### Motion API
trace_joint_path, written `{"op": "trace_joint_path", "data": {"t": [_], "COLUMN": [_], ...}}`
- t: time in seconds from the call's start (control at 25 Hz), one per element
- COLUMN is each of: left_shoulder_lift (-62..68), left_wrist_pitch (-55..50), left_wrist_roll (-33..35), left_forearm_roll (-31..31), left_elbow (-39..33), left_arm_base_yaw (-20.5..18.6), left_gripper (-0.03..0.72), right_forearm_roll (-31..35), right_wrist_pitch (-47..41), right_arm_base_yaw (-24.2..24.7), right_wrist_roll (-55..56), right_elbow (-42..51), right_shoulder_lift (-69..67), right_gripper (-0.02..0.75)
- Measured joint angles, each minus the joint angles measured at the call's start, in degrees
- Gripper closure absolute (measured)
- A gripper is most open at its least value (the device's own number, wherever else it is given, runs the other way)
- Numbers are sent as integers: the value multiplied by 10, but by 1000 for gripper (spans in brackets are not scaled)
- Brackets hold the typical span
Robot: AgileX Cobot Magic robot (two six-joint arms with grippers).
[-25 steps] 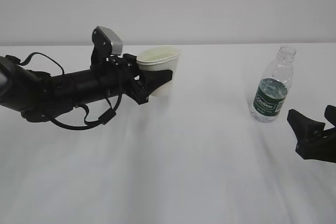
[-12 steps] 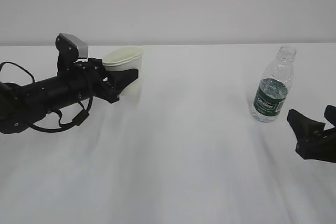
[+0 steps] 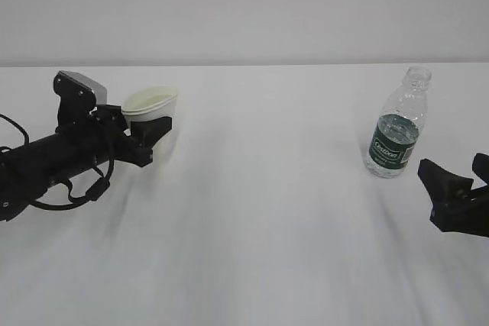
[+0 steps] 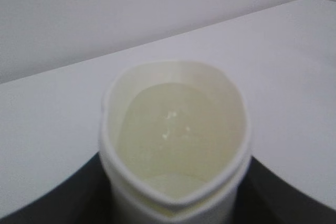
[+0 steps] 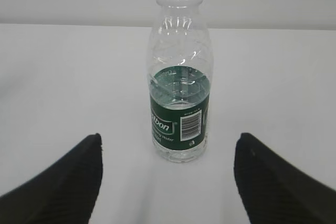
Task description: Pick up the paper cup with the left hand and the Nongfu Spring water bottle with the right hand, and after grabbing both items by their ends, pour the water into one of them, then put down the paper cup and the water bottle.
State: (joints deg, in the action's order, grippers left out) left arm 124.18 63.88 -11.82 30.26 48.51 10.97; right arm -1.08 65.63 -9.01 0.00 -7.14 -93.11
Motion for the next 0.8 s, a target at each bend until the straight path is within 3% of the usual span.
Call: {"op": "trace_joint_path", "data": {"t": [0.8], "left_shoulder_lift": [7], "left_wrist_pitch": [3], "left_wrist_roll": [49], "left_forearm_roll": [-83], "left_elbow": [-11], "left_arm_base_yaw": [0], "left_gripper": [286], "right_forearm_roll": [0], "right_wrist_pitch": [0], "right_arm_base_yaw": [0], "right_wrist_roll": [0], "right_elbow": [0], "right_shoulder_lift": [0], "right_gripper": [150]}}
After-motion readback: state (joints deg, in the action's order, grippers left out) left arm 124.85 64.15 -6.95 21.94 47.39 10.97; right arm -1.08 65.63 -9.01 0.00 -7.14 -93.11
